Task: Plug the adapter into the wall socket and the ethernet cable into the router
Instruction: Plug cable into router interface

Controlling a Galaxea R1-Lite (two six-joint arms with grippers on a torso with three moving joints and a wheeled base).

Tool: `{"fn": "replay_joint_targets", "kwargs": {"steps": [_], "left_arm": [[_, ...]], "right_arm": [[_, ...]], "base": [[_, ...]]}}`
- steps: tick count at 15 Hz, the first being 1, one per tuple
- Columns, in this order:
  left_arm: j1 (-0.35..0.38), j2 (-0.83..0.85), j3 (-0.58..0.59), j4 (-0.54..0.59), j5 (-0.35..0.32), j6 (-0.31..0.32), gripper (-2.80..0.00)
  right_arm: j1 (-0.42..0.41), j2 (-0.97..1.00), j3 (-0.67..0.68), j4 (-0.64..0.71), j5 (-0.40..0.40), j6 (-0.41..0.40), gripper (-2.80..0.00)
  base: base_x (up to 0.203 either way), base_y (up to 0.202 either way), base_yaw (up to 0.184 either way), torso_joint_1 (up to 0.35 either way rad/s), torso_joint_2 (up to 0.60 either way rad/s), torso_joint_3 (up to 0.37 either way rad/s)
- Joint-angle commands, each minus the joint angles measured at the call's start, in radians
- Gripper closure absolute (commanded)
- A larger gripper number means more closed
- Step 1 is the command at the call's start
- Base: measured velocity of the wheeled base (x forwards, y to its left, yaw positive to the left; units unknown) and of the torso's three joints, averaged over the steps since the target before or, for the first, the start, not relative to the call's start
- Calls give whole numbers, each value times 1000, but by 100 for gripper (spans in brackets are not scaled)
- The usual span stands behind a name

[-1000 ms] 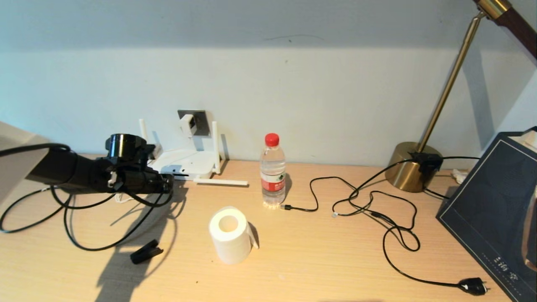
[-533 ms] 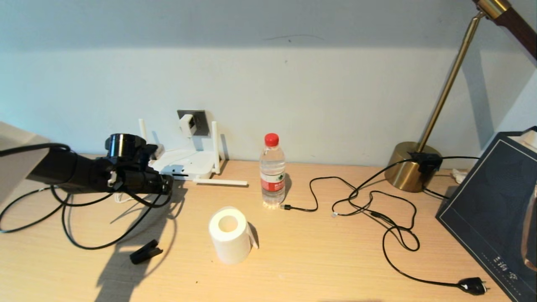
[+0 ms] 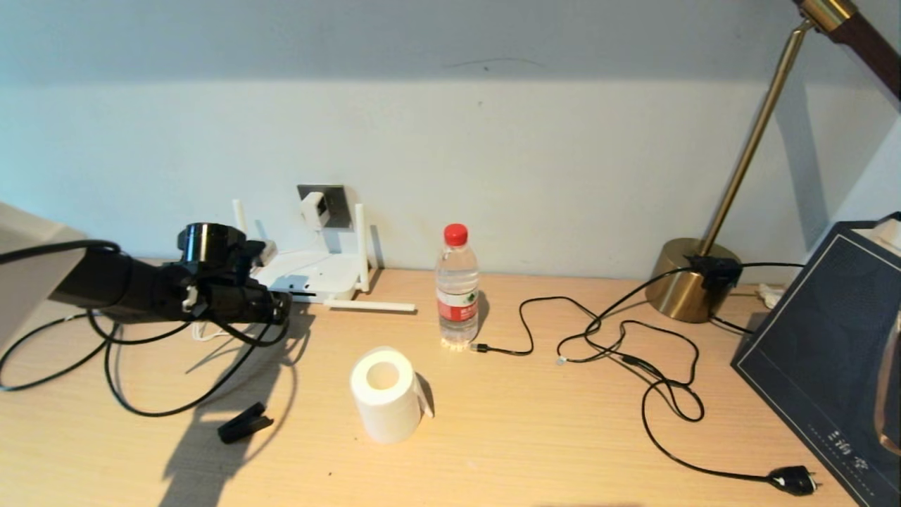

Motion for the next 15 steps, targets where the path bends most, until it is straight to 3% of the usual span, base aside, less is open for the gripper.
{"fn": "replay_joint_targets", "kwargs": {"steps": [1, 15], "left_arm": [[0, 1, -1, -1, 0, 1, 0], [-3, 1, -7, -7, -48, -8, 0]], "right_arm": [[0, 0, 0, 0, 0, -1, 0], [0, 1, 0, 0, 0, 1, 0]], "base": [[0, 0, 0, 0, 0, 0], [0, 0, 0, 0, 0, 0]]}}
